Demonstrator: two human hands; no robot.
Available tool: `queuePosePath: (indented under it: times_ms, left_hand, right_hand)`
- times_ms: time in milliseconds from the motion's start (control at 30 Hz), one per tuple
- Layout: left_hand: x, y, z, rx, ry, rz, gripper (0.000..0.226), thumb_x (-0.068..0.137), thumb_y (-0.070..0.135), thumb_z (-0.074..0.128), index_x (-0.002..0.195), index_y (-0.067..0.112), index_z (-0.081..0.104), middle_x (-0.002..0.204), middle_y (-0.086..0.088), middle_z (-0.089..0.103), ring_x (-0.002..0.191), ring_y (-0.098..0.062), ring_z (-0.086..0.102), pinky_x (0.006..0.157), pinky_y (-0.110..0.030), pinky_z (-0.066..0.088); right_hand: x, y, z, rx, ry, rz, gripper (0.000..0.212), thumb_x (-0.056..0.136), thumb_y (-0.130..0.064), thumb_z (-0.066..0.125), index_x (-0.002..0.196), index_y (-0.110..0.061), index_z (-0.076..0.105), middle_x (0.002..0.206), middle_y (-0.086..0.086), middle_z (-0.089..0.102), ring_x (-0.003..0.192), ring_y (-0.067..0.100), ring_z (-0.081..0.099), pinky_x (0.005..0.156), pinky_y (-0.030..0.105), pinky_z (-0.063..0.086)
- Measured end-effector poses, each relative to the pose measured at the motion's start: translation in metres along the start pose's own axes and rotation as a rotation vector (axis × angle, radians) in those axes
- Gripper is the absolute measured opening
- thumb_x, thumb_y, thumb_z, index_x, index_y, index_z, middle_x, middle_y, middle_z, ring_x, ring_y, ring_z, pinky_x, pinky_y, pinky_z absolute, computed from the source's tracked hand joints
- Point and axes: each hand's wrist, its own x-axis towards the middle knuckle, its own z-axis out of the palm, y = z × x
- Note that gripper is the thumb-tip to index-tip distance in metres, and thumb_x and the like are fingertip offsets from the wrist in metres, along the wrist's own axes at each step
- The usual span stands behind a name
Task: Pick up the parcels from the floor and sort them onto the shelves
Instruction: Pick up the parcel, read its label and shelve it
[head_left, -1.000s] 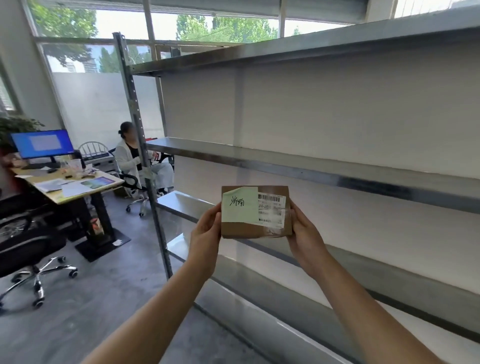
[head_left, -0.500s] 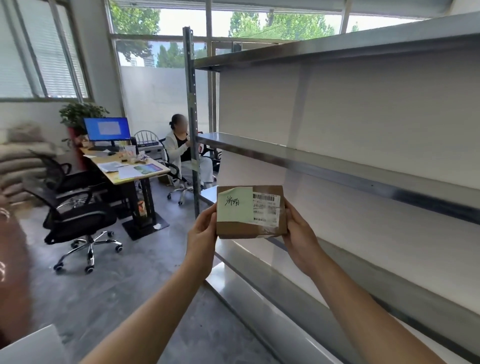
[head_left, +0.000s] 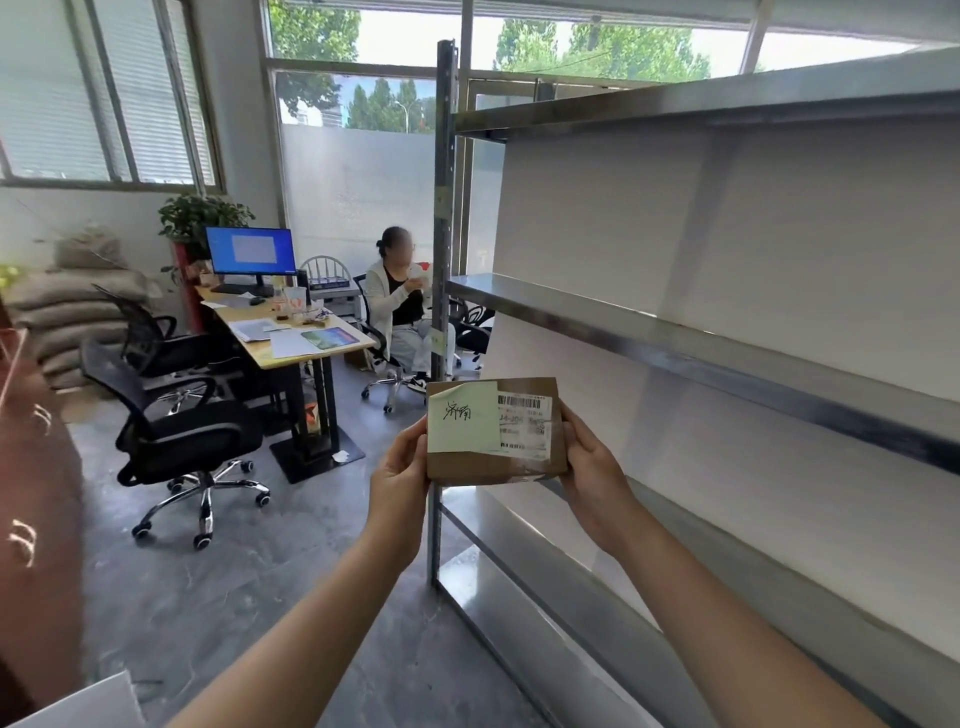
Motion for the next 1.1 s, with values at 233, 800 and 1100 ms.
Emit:
queuePosePath:
  times_ms: [233, 800, 1100]
  left_hand:
    - [0.048, 0.006, -0.050, 0.035, 0.054, -0.011, 0.025, 0.103, 0.009, 0.051, 0.114, 0.021, 0.070, 0.110, -0.002, 0.075, 0.101, -0.016, 0.070, 0.074, -0.019, 0.057]
    - [0.130, -0.003, -0.083, 0.082, 0.254, 0.057, 0.023, 0.103, 0.011, 0.052, 0.113, 0.024, 0.069, 0.104, 0.008, 0.077, 0.100, -0.012, 0.069, 0.076, -0.020, 0.056]
    - [0.180, 0.000, -0.077, 0.105, 0.371, 0.117, 0.022, 0.102, 0.014, 0.052, 0.118, 0.021, 0.067, 0.108, 0.006, 0.074, 0.097, -0.009, 0.069, 0.075, -0.018, 0.058]
  right_hand:
    - [0.049, 0.036, 0.047, 0.010, -0.021, 0.011, 0.041, 0.109, -0.019, 0.029, 0.142, -0.024, 0.052, 0.126, 0.002, 0.070, 0.117, 0.019, 0.065, 0.091, 0.030, 0.053]
    - [0.173, 0.082, 0.081, 0.097, -0.241, 0.113, 0.042, 0.109, -0.012, 0.026, 0.140, -0.020, 0.052, 0.118, 0.004, 0.073, 0.105, 0.014, 0.071, 0.076, 0.021, 0.058]
    - [0.249, 0.098, 0.092, 0.141, -0.371, 0.170, 0.041, 0.109, -0.015, 0.031, 0.145, -0.023, 0.049, 0.129, 0.007, 0.068, 0.119, 0.022, 0.065, 0.084, 0.026, 0.058]
